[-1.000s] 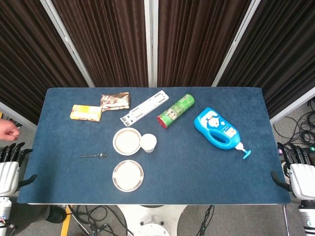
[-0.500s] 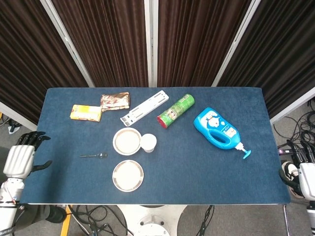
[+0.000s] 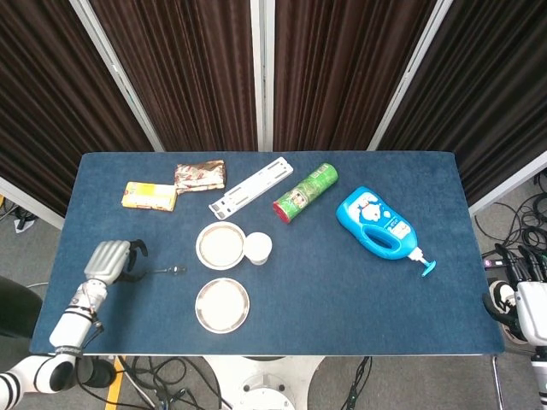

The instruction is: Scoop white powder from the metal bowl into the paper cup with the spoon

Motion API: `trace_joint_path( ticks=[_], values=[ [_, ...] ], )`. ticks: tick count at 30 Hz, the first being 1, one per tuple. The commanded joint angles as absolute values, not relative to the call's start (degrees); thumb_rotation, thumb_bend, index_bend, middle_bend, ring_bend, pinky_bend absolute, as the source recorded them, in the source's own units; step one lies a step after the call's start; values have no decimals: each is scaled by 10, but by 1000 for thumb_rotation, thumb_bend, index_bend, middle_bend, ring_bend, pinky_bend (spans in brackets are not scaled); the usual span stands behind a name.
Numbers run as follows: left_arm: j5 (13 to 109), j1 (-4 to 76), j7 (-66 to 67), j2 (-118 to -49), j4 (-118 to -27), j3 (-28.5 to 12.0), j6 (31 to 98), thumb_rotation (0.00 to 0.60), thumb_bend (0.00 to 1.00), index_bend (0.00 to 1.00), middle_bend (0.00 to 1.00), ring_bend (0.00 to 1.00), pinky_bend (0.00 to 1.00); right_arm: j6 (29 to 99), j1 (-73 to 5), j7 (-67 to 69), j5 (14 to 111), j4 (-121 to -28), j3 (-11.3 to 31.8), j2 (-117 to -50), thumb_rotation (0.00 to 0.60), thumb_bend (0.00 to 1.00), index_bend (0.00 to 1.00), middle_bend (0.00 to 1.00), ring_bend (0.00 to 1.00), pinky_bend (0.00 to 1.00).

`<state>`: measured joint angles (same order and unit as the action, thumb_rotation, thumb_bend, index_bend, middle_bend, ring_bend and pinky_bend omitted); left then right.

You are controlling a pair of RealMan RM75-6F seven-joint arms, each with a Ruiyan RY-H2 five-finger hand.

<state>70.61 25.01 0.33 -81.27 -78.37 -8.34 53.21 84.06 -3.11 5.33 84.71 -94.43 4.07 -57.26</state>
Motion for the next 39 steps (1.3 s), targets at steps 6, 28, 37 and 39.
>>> trace_joint_path(
  ticks=[6,28,37,39],
  values=[
    [653,269,33,-861,-746,-79,502,600,289,542,940,887,1000,833,-35,55,846,-941,39,-578,600,245,40,159,0,0],
    [589,284,56,-903,-706,-81,481,600,378,568,953,899,1000,826,-39,58,842,-937,40,-579,600,244,40,160,0,0],
    [591,284,58,-903,-706,-76,486,600,397,582,953,899,1000,823,-40,59,839,-937,40,-580,600,245,40,160,0,0],
    [594,283,59,-905,-702,-75,491,600,405,598,954,901,1000,823,-40,59,839,-937,40,-580,600,245,40,160,0,0]
  ],
)
